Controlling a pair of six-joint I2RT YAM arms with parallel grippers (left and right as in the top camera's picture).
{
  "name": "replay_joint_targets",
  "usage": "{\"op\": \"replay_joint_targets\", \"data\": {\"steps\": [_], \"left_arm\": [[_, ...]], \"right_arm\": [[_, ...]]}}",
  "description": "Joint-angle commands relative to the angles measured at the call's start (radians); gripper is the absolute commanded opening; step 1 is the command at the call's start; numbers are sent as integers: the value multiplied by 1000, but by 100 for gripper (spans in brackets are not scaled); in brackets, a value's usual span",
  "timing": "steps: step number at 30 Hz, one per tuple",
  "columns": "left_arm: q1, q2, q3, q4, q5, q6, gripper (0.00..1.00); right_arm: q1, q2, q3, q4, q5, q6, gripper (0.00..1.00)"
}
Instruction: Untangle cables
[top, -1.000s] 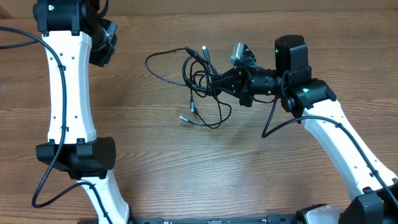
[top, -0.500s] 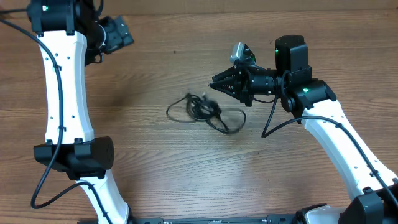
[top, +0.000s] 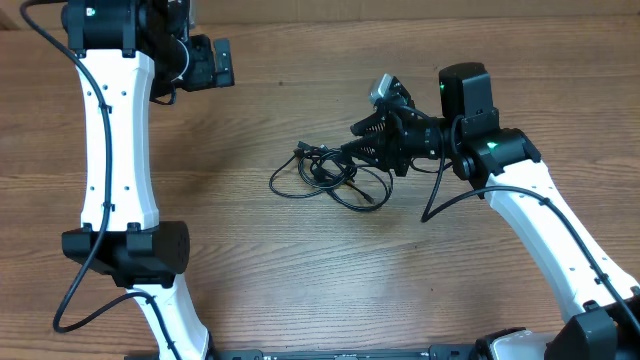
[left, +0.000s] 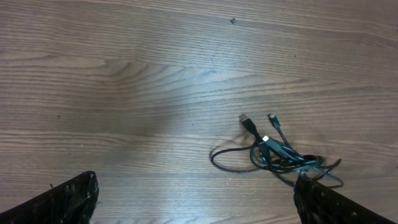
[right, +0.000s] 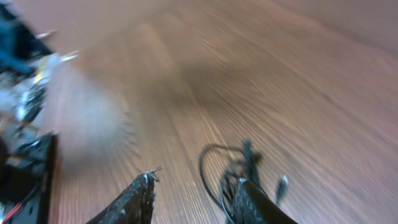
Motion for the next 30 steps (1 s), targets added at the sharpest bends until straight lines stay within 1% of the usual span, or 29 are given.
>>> {"op": "replay_joint_targets", "data": {"steps": [1, 4, 5, 12, 19, 24, 28, 30], "left_arm": [[-8, 7, 8, 0, 11, 32, 100], [-8, 7, 8, 0, 11, 33, 100], [-7, 7, 8, 0, 11, 32, 100], [-6, 7, 8, 0, 11, 30, 100], [-6, 7, 8, 0, 11, 30, 100], [-6, 7, 8, 0, 11, 30, 100], [-6, 7, 8, 0, 11, 30, 100], [-6, 7, 8, 0, 11, 30, 100]], "right_arm": [[-3, -6, 9, -17, 204, 188, 49], [-3, 10, 8, -50, 275, 210, 52], [-3, 18, 8, -59, 285, 210, 54], [-3, 110, -10, -33, 290, 210, 60], [-1, 216, -10, -8, 229, 210, 59], [21, 271, -10, 9, 230, 209, 59], [48, 294, -10, 10, 231, 206, 52], [63, 296, -10, 14, 234, 201, 52]]}}
